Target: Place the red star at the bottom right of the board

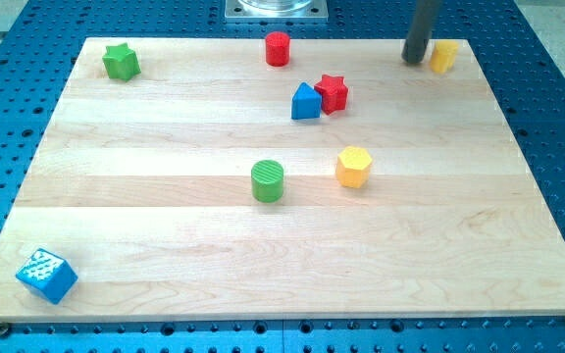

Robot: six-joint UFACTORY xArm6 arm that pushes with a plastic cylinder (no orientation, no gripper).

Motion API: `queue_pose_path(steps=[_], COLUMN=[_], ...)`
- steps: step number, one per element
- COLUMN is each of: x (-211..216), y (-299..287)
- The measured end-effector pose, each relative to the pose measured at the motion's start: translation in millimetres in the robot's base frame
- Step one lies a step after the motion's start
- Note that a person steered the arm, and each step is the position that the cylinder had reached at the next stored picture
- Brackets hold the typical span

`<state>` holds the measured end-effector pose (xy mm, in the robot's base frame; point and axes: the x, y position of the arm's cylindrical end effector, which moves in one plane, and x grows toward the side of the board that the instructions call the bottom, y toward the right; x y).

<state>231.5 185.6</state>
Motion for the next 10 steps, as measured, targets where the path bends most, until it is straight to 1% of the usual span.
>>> queue_pose_path(steps=[1,2,3,4,5,7,8,10], x=[4,30,65,111,134,135,142,176], y=[-68,-111,-112,-112,-112,-112,-117,-127])
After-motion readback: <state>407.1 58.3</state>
